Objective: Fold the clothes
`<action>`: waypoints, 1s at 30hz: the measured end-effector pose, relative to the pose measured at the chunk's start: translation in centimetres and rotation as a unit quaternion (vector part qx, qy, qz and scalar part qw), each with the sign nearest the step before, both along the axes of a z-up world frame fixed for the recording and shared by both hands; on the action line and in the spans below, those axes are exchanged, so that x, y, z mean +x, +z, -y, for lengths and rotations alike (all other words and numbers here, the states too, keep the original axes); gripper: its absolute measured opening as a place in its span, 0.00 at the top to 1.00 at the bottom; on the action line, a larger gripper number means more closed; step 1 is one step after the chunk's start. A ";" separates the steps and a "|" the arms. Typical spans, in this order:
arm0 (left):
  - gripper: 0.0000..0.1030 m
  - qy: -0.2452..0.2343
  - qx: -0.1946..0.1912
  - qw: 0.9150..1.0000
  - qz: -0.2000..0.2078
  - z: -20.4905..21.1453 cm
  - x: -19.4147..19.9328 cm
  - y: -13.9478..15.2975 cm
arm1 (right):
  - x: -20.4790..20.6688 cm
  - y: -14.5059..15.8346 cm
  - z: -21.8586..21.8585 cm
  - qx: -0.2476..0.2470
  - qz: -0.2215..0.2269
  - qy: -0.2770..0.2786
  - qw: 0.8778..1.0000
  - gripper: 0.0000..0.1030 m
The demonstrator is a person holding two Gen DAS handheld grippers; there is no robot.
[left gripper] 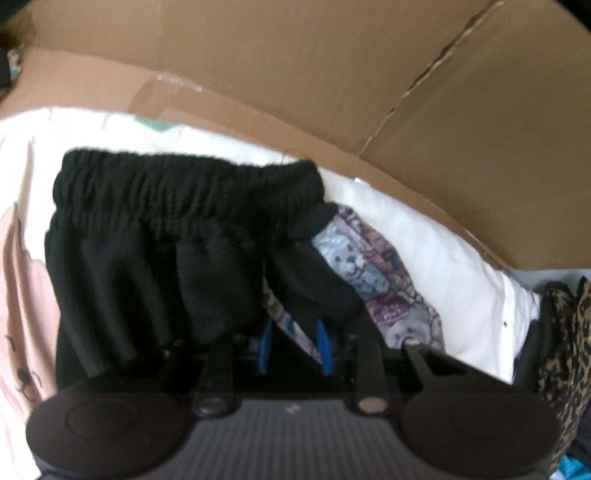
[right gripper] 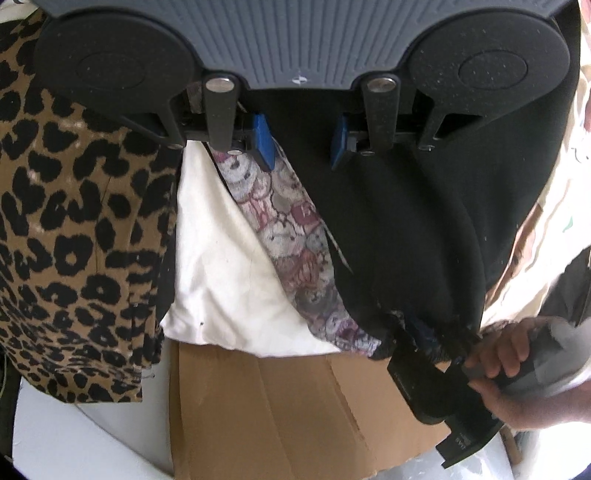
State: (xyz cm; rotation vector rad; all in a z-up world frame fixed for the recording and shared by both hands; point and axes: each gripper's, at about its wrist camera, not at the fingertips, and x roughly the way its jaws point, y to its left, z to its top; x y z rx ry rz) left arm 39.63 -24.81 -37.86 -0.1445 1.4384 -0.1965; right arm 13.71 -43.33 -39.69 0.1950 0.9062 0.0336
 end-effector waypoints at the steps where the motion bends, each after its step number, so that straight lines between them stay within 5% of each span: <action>1: 0.72 0.002 -0.002 1.000 -0.007 -0.1 0.0 -0.1 | -0.1 -0.1 0.0 -0.002 -0.001 0.005 1.000 0.60; 5: 0.68 0.003 -0.006 1.000 -0.020 -0.1 0.0 -0.6 | -0.1 -0.3 0.0 -0.003 -0.001 0.015 1.000 0.63; 7: 0.69 0.009 -0.004 1.000 -0.020 0.0 -0.2 -0.9 | -0.1 -0.3 0.2 -0.001 -0.002 0.014 1.000 0.81; 8: 0.75 0.015 -0.004 1.000 -0.016 0.0 -0.2 -0.8 | 0.0 -0.3 0.3 -0.002 -0.003 0.012 1.000 0.92; 10: 0.90 0.026 -0.002 1.000 -0.008 -0.1 -0.4 -0.5 | -0.2 -0.2 0.5 0.001 0.001 0.009 1.000 0.98; 21: 0.97 0.002 -0.036 0.998 0.052 2.2 -1.0 4.1 | -1.9 1.7 1.7 0.004 0.038 -0.033 0.999 1.00; 30: 0.97 -0.017 -0.052 0.997 0.063 5.3 -0.2 3.4 | -1.1 0.8 3.5 0.032 0.021 -0.088 0.995 1.00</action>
